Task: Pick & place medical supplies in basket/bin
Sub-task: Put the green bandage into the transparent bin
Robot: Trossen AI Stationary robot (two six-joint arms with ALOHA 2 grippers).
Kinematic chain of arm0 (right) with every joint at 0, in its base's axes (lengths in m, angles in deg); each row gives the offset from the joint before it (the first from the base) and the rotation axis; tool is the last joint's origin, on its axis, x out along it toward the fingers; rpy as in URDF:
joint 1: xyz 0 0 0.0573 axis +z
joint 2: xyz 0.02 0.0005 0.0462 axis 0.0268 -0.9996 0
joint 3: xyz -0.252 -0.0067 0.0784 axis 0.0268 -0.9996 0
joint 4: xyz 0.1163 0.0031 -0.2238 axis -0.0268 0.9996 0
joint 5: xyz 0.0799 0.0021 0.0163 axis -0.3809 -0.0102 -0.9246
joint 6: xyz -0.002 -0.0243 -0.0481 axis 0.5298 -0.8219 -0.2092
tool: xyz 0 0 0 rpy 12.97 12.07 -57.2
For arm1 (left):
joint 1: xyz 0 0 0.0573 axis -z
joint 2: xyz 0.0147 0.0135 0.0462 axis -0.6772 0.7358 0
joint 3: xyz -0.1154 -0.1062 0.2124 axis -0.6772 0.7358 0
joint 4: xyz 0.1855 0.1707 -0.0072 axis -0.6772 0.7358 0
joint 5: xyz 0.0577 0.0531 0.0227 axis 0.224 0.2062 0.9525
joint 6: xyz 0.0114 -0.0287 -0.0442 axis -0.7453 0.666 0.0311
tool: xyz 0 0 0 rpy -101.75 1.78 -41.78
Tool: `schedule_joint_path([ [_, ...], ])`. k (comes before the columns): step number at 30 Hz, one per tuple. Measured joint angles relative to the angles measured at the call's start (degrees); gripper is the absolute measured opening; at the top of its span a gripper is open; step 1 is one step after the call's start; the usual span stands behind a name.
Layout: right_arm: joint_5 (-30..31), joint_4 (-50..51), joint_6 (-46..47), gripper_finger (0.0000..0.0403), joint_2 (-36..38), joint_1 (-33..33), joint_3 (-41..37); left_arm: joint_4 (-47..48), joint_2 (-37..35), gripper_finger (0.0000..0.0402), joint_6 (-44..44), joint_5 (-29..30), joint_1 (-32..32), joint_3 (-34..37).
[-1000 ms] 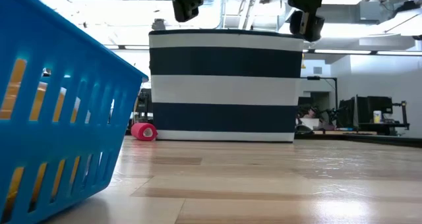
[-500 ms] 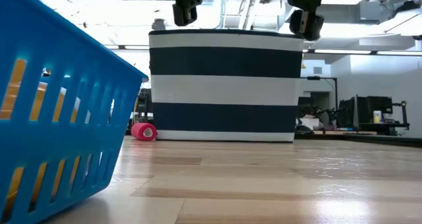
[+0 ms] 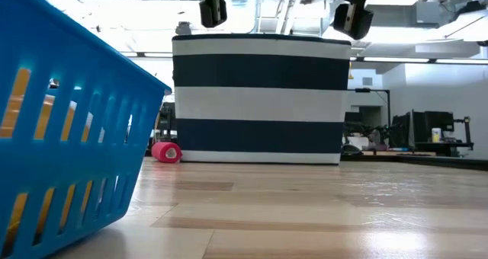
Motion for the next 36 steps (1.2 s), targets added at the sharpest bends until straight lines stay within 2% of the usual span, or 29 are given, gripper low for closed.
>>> schedule_joint_path([
  [6, 0.38, -0.53, -0.44, 0.0103, 0.0, 0.0, 0.0, -0.8, 0.0, 0.0013, 0.02, -0.39, 0.02, 0.02],
  [13, -0.81, -1.31, 0.13, 0.0106, 0.0, 0.4, 0.07, 0.06, -1.19, 0.0005, -1.84, -2.55, 0.04, 0.02],
  [16, -0.61, -1.56, 1.12, 0.0127, 0.02, 1.1, 0.22, 1.22, -1.92, 0.0005, -2.07, -3.56, 0.09, 0.02],
  [23, -0.73, -1.74, 1.92, 0.0237, 0.09, 1.53, 0.2, 11.35, -4.76, 0.0003, -4.77, -5.37, 0.28, 0.17],
  [26, -1.07, -1.6, 1.88, 0.027, 0.09, 1.53, 0.2, 13.88, -6.12, 0.0003, -5.11, -5.61, 0.46, 0.12],
  [30, -1.03, -1.01, 1.82, 0.0289, 0.09, 1.13, 0.17, 21.71, -8.32, 0.0003, -5.2, -8.59, 2.09, 0.09],
  [36, -0.4, -0.06, 2.17, 0.0292, 0.09, -1.07, 0.15, 35.83, -13.75, 0.0003, -5.89, -9.76, 8.08, 0.08],
])
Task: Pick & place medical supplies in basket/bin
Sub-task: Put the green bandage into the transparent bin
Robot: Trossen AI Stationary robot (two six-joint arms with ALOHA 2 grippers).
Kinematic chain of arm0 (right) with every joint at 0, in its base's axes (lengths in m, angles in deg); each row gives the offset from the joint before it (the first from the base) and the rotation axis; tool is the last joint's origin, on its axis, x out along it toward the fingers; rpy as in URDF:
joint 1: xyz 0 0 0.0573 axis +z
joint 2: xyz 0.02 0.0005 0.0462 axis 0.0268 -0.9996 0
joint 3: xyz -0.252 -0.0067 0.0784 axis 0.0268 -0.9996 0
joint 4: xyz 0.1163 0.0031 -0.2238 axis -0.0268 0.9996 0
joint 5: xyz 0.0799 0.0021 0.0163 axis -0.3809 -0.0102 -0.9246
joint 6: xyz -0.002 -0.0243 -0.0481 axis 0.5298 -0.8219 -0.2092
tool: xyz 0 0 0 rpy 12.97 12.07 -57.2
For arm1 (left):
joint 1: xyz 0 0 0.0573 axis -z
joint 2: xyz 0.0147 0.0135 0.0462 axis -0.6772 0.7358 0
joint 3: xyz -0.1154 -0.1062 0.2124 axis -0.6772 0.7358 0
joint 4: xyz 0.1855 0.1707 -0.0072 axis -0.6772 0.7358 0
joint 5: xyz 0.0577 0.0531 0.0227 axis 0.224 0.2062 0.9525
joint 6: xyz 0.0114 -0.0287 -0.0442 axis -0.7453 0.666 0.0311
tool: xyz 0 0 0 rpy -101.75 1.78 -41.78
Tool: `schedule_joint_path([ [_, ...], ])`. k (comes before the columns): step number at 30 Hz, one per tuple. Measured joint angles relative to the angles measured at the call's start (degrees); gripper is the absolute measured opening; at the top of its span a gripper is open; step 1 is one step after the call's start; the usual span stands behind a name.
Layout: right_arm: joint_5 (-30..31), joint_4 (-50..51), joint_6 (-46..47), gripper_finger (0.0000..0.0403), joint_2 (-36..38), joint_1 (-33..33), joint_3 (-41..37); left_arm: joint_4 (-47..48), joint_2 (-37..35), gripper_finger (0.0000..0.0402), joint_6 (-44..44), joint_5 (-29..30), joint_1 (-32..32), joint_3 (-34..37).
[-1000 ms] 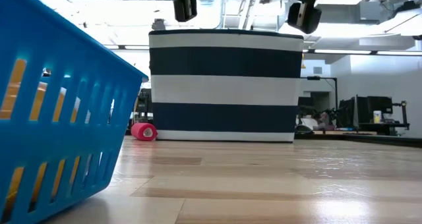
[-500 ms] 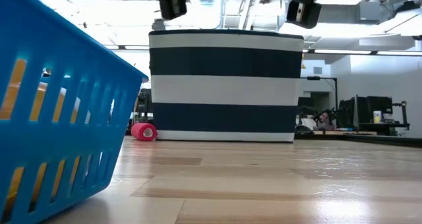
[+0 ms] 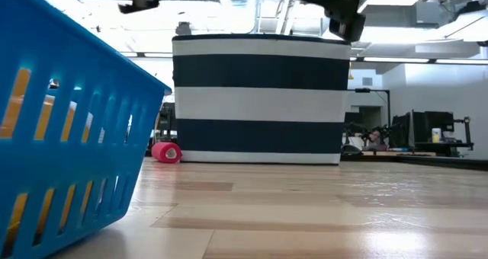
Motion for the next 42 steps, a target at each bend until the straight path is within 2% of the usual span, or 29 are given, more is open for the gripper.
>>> schedule_joint_path([
  [7, -0.7, 0.77, 1.03, 0.0292, 0.0, -1.03, -0.04, 13.65, -4.94, 0.0002, 8.1, -1.22, 11.12, -0.04],
  [15, -0.72, 0.43, 3.01, 0.0292, -0.02, -1.01, -0.07, 15.23, -5.65, 0.0001, 21.79, -0.98, 27.71, -0.08],
  [18, -0.72, 0.19, 3.86, 0.0292, -0.02, -1.01, -0.09, 16.24, -5.08, 0.0001, 26.6, 2.24, 33.88, -0.1],
  [21, -0.72, 0.06, 4.09, 0.0292, -0.02, -1.01, -0.09, 19.8, -4.98, 0.0001, 31.82, 10.27, 38.79, -0.1],
  [23, -0.65, -0.06, 4.3, 0.0292, -0.02, -1.01, -0.09, 23.29, -4.83, 0.0002, 35.5, 16.0, 40.73, -0.1],
  [25, -0.27, -0.07, 4.55, 0.0292, -0.02, -1.01, -0.09, 24.69, -4.26, 0.0002, 37.57, 19.35, 41.74, -0.1],
  [30, 0.67, -0.09, 4.71, 0.0292, -0.02, -0.99, -0.09, 27.66, -0.85, 0.0002, 40.25, 20.54, 43.83, -0.1],
  [37, 0.83, -0.17, 5.18, 0.0292, -0.04, -0.97, -0.09, 29.92, 4.61, 0.0003, 49.03, 23.56, 47.78, -0.1],
  [42, 0.83, -0.34, 5.91, 0.0292, -0.04, -0.97, -0.09, 30.89, 5.07, 0.0003, 56.24, 26.91, 51.22, -0.1],
])
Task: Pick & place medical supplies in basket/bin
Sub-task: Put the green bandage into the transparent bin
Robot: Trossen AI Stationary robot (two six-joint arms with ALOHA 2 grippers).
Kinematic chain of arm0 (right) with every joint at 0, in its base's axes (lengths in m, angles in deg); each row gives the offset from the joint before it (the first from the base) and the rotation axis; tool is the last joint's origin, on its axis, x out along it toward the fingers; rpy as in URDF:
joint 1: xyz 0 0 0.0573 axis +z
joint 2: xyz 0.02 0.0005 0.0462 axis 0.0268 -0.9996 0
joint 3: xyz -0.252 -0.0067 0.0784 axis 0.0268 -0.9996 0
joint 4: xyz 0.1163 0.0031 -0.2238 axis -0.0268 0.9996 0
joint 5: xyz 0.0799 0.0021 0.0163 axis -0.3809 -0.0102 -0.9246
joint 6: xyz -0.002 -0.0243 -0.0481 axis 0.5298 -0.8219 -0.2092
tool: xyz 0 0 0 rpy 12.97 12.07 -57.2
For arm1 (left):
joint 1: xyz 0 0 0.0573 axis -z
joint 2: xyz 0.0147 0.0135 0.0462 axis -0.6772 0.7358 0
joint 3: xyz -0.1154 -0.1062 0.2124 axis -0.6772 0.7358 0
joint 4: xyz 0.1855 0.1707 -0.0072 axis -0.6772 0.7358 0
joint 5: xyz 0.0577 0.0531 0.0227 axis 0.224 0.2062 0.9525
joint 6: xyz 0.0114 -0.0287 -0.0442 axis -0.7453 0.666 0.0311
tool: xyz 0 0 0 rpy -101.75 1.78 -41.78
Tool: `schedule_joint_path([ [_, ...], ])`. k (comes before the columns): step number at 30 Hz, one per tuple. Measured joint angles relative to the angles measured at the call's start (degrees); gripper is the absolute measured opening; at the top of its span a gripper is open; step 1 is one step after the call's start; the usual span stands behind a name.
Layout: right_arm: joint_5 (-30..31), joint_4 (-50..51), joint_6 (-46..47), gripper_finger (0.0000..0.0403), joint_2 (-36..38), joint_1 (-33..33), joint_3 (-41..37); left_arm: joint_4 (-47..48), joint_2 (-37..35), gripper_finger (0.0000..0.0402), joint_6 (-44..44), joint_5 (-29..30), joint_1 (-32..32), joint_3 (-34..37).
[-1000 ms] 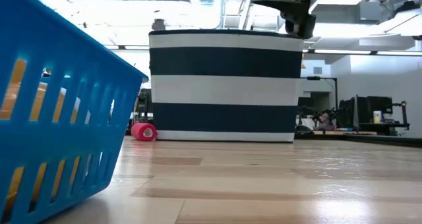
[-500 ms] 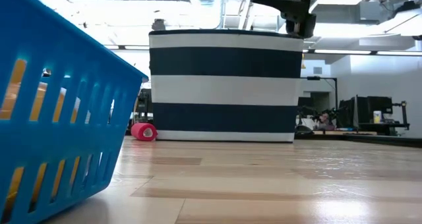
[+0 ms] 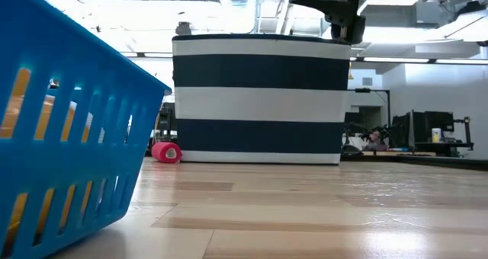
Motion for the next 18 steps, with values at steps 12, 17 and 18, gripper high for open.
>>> schedule_joint_path([
  [12, 0.63, -0.51, 1.03, 0.0292, -0.02, 0.11, 0.0, 2.24, -1.03, 0.0023, 15.48, 6.41, 7.36, 0.01],
  [17, 1.51, -1.17, 1.11, 0.0292, -0.02, 0.11, 0.0, 1.17, -1.03, 0.01, 15.48, 6.46, 7.67, 0.0],
  [18, 1.51, -1.26, 1.1, 0.0292, -0.02, 0.12, 0.0, 0.67, -1.03, 0.012, 15.35, 6.46, 7.67, 0.0],
])
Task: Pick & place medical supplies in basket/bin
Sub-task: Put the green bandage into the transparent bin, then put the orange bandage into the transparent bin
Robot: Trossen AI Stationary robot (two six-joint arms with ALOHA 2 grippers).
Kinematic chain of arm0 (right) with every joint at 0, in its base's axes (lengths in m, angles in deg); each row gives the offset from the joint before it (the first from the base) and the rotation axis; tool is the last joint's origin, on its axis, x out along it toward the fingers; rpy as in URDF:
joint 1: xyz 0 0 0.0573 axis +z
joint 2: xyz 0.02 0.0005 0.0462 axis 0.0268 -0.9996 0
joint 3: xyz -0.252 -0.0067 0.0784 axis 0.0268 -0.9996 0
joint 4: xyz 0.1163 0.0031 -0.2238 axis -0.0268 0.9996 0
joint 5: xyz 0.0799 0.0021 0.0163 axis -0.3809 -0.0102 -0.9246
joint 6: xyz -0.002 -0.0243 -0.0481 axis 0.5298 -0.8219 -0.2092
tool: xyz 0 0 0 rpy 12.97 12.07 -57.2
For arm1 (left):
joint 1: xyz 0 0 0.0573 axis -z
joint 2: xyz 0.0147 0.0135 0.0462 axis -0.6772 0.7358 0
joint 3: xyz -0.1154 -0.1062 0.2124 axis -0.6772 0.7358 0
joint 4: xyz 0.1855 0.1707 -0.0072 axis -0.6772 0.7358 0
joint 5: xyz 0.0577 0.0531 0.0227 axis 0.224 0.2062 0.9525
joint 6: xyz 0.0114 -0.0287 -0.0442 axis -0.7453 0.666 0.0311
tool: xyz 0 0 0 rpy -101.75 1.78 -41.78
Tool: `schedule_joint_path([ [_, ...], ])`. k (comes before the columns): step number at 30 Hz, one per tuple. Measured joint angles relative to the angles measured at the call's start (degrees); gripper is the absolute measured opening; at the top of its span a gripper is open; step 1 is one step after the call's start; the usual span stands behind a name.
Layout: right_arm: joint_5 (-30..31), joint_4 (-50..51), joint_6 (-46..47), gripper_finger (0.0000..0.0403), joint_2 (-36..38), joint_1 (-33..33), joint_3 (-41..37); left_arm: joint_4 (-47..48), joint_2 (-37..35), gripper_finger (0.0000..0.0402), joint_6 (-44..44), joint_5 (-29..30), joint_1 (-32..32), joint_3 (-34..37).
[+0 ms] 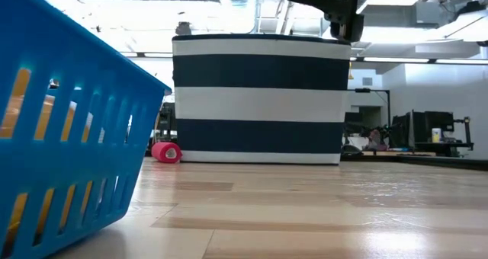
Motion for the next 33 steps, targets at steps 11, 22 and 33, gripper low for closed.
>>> schedule_joint_path([
  [11, 1.52, -0.03, 0.02, 0.0292, 0.0, 1.47, 0.0, -4.97, -3.82, 0.0275, -5.56, 4.16, 1.79, 0.02],
  [22, 5.4, -0.01, 0.0, 0.0292, 0.0, 3.17, 0.0, -4.25, -17.0, 0.0257, -21.43, 23.19, -1.58, 0.02],
  [33, 9.05, 0.08, 0.02, 0.0292, 0.14, 4.15, -0.02, -5.39, -17.87, 0.0279, -65.0, 17.63, -28.58, 0.02],
])
